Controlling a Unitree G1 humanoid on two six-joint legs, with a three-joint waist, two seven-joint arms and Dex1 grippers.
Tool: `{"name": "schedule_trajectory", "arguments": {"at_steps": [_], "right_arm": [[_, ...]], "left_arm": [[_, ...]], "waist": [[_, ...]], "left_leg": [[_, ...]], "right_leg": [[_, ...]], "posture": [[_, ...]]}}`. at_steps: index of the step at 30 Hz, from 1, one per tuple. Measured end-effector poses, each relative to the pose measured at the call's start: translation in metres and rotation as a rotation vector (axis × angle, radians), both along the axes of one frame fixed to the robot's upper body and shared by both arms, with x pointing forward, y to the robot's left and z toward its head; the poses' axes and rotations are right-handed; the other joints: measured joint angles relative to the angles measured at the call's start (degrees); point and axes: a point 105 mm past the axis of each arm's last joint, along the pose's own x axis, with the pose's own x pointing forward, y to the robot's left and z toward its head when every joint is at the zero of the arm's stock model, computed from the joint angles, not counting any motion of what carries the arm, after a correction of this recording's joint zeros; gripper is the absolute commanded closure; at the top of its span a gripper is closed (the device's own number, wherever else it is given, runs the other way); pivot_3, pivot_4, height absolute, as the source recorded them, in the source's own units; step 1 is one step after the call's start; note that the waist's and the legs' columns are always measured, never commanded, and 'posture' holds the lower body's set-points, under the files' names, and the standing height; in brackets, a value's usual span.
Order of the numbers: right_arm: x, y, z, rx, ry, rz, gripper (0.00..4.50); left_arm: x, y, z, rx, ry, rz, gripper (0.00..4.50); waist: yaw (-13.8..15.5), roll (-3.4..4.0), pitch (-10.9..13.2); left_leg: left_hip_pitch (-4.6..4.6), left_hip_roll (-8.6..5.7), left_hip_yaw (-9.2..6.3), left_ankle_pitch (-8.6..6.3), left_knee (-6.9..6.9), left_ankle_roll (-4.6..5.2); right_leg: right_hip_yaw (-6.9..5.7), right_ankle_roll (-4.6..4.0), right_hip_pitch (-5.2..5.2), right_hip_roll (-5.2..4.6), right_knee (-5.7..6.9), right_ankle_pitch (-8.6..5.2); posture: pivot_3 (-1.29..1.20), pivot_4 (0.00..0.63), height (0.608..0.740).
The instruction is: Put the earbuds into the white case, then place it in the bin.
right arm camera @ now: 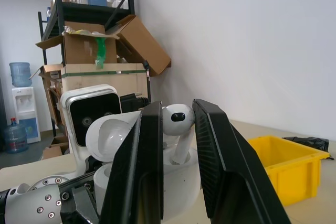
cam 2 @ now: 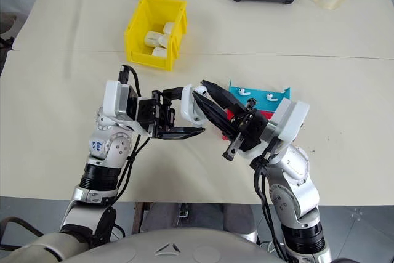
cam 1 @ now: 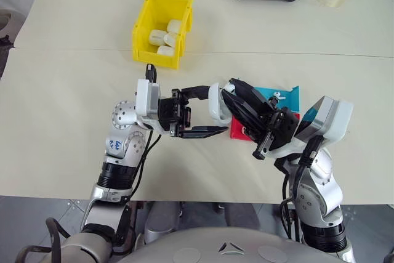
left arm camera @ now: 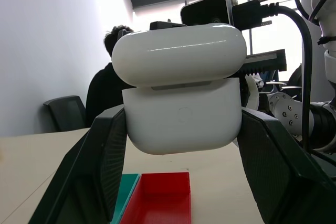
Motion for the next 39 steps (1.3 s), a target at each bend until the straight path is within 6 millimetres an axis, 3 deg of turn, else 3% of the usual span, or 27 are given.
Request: {"name": "schedule_trajectory", "arguments": {"at_steps": [10,12,18,22,28,31,35,39], "right_arm": [[0.008,-0.008,0.000,0.009,0.010,-0.038,0.51],[0.007,-0.007,0.001,0.008,0.009,-0.028,0.05],[0.003,-0.006,0.001,-0.025,0.005,0.005,0.05],[0.006,-0.021,-0.003,-0.083,0.029,-0.028,0.05],[0.006,-0.071,-0.016,-0.231,0.079,-0.172,0.05],[0.002,-0.104,-0.036,-0.352,0.121,-0.234,0.05],[0.002,-0.167,-0.072,-0.526,0.234,-0.366,0.05],[0.002,-0.193,-0.087,-0.556,0.268,-0.412,0.05]], "left_arm": [[-0.002,0.001,0.000,0.005,-0.012,-0.012,1.71],[-0.001,0.001,0.000,0.003,-0.012,-0.007,1.71],[0.002,0.002,0.002,-0.010,-0.004,0.018,1.71],[0.004,0.006,0.001,-0.019,0.008,0.051,1.71],[0.000,0.013,-0.007,-0.009,-0.003,0.063,1.71],[-0.002,0.016,-0.011,-0.001,-0.006,0.068,1.71],[-0.006,0.020,-0.021,0.006,0.007,0.086,1.71],[-0.008,0.018,-0.024,0.002,0.005,0.093,1.71]], "waist": [[0.0,0.00,0.0],[0.0,0.00,0.0],[0.0,0.00,0.0],[0.0,0.00,0.0],[0.3,0.00,0.0],[0.6,0.00,0.0],[1.1,-0.01,0.0],[1.1,0.00,0.0]], "left_leg": [[0.00,0.00,0.00,0.00,0.00,0.00],[0.00,0.00,0.00,0.00,0.00,0.00],[0.00,0.00,0.00,0.00,0.00,0.00],[-0.01,-0.01,0.00,0.00,0.00,0.00],[0.00,-0.01,0.02,-0.01,-0.02,0.01],[0.01,-0.01,0.05,-0.02,-0.02,0.04],[0.14,-0.03,0.17,-0.08,-0.02,0.17],[0.19,0.03,0.19,-0.07,-0.02,0.14]], "right_leg": [[0.01,0.00,0.00,-0.01,0.00,0.00],[0.01,0.00,0.00,0.00,0.00,0.00],[0.01,0.00,0.00,-0.01,-0.01,0.00],[0.00,0.00,0.01,-0.03,-0.02,0.00],[0.01,0.00,0.04,-0.03,-0.04,0.00],[0.04,0.00,0.08,-0.03,-0.07,0.00],[0.15,0.00,0.16,-0.02,-0.06,0.00],[0.17,0.00,0.17,0.01,-0.05,0.00]], "posture": [[0.00,0.150,0.740],[0.00,0.150,0.740],[0.00,0.150,0.740],[0.00,0.150,0.740],[0.00,0.150,0.740],[0.00,0.150,0.740],[0.00,0.150,0.740],[0.00,0.150,0.740]]}}
